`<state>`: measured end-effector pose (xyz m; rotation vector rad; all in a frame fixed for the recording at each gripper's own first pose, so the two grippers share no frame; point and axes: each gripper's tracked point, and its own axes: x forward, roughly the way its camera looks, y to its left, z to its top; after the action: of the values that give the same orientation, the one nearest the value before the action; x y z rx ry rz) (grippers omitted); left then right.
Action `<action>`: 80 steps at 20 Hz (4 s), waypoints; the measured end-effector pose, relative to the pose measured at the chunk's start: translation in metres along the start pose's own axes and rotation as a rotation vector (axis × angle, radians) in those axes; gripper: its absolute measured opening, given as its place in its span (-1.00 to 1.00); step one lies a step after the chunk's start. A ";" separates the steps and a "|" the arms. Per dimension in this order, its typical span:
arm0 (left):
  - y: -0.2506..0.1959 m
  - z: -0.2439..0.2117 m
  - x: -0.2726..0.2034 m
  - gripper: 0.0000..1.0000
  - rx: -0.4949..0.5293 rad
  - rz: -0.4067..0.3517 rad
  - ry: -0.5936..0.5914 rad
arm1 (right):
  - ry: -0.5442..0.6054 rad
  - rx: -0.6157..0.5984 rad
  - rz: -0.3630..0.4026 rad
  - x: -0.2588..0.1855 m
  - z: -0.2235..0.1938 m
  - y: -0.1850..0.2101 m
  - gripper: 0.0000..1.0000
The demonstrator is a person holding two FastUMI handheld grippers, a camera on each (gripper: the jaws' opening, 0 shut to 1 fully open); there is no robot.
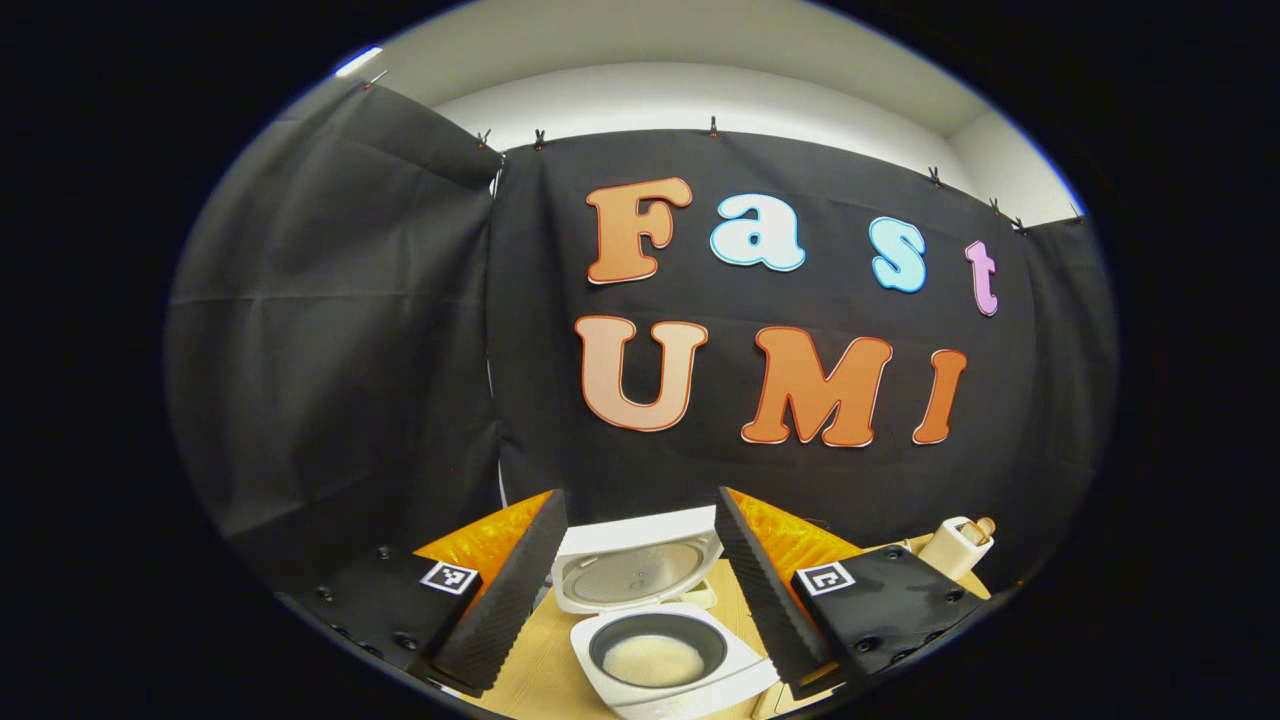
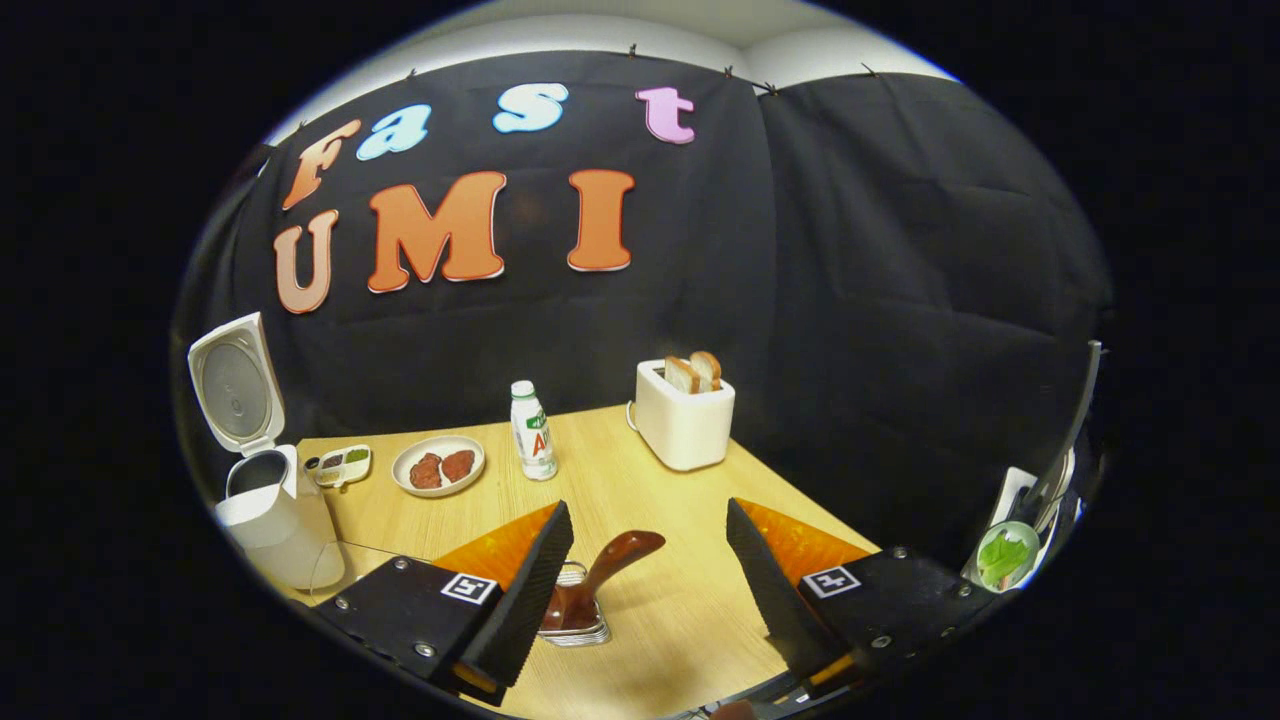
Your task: Close the left gripper, press the button to open the rice cooker; take a wooden spoon from the chopstick holder with the right hand, scoop a spoonful of rice and pour it into the rice cooker, then put the wooden spoon back into the chopstick holder.
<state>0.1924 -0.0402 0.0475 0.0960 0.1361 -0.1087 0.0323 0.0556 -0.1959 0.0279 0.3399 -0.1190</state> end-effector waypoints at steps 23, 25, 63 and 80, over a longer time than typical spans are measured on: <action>0.044 -0.124 0.183 1.00 -0.039 0.090 0.555 | -0.100 0.006 0.046 -0.027 0.054 -0.011 0.91; 0.037 -0.129 0.173 1.00 -0.075 0.067 0.576 | -0.110 0.018 0.061 -0.026 0.060 -0.007 0.91; -0.047 -0.368 0.047 1.00 0.052 0.028 0.719 | -0.003 0.062 0.241 -0.035 0.019 0.016 0.90; -0.049 -0.140 -0.041 1.00 0.042 -0.039 0.182 | -0.112 0.006 0.221 -0.044 0.099 -0.005 0.90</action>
<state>0.1279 -0.0701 -0.0895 0.1449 0.3173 -0.1412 0.0234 0.0512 -0.0876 0.0641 0.2225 0.0974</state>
